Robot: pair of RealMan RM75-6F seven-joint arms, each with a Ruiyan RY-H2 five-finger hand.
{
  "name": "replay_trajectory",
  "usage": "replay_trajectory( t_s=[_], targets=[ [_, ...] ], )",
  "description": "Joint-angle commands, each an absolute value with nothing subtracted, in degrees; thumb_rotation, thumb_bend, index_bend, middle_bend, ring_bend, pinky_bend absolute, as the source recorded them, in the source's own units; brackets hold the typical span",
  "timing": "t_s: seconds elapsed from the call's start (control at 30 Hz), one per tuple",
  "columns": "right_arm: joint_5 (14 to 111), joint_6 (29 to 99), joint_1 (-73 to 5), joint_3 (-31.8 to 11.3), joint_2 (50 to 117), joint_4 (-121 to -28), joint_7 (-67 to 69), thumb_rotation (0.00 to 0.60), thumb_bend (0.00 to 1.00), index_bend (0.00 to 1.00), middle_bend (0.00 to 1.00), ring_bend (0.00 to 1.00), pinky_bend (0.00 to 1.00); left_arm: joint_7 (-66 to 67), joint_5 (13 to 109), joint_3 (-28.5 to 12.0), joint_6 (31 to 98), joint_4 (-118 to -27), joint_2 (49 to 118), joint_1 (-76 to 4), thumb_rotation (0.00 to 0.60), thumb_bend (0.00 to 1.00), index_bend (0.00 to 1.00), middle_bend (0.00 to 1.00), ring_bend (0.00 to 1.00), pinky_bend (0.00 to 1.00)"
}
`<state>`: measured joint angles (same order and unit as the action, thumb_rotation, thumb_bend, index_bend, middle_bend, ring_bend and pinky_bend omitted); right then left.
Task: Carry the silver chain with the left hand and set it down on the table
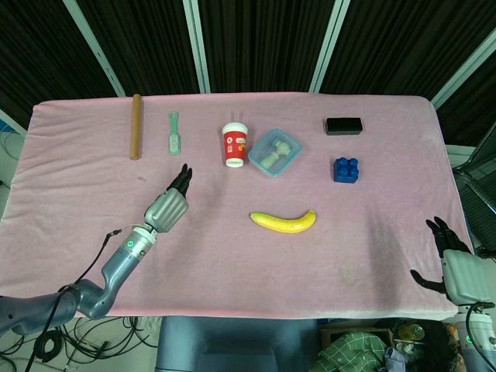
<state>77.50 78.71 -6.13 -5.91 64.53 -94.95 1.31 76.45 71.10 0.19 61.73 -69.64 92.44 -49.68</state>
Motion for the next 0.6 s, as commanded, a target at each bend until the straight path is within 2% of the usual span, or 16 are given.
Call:
replay_trajectory(
  t_s=[0.03, 0.3, 0.6],
  targets=[
    [77.5, 78.7, -6.1, -5.9, 64.5, -95.0, 1.4, 0.6, 0.12, 0.0, 0.0, 0.09, 0.21, 77.0, 70.1, -0.2, 61.7, -69.7, 91.1, -49.3, 0.6, 0.43, 0.58, 0.23, 0.0, 0.0],
    [77.3, 78.8, -6.1, -6.0, 64.6, -95.1, 1.2, 0.6, 0.12, 0.0, 0.0, 0.09, 0.21, 73.9, 68.7, 0.5, 59.4, -68.4, 88.0, -47.9, 0.6, 0.43, 0.58, 0.22, 0.0, 0.0],
    [77.2, 78.8, -6.1, -6.0, 64.7, -95.2, 1.1, 0.6, 0.12, 0.0, 0.0, 0.09, 0.21, 71.4, 71.8, 1.6, 59.6, -64.3, 89.3, -47.5, 0.6, 0.43, 0.57, 0.22, 0.0, 0.0]
  ],
)
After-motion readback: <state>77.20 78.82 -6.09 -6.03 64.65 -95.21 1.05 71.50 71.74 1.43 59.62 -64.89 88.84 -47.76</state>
